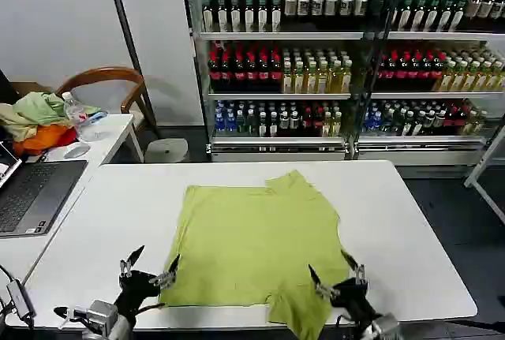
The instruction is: Fold and organize the clothes.
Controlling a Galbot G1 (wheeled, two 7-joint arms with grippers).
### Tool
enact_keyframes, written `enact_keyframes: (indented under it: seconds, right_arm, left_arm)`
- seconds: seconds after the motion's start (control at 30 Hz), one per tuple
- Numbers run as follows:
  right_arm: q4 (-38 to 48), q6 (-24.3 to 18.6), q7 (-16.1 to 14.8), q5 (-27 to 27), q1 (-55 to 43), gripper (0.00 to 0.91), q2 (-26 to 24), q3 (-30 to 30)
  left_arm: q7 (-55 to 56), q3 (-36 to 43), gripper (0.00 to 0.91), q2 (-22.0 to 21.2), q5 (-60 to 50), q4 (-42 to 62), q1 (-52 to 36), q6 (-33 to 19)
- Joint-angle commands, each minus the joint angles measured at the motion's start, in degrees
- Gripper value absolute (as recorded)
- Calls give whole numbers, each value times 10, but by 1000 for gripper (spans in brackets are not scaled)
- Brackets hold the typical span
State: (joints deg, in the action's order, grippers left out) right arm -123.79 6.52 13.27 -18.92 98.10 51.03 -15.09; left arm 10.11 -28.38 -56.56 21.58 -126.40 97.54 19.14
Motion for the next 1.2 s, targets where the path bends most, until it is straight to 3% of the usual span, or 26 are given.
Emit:
enact_keyframes:
  seconds: [0.03,0.5,0.9,0.93,0.97,1.0,1.03,1.2]
  right_arm:
    - [-15,-4,18,-2,58,907,-3,11]
    - [-12,-11,57,1,46,907,-7,43]
    - [-6,22,70,-25,40,907,-10,54]
    - [-3,23,71,-28,38,796,-10,54]
    - [-1,23,71,-33,36,232,-10,54]
    - [0,24,70,-36,35,60,-10,54]
    - [1,26,68,-41,34,0,-10,54]
    - [4,34,66,-54,25,0,-6,57]
  left_arm:
    - [24,4,907,0,24,-13,37,66]
    - [21,11,907,-27,52,11,7,67]
    - [33,9,907,-27,58,29,3,80]
    - [32,10,897,-27,58,30,4,81]
    - [32,10,242,-28,59,31,4,81]
    - [32,12,50,-28,62,31,4,80]
    - [31,13,40,-28,63,31,4,80]
    - [30,21,40,-29,62,35,5,77]
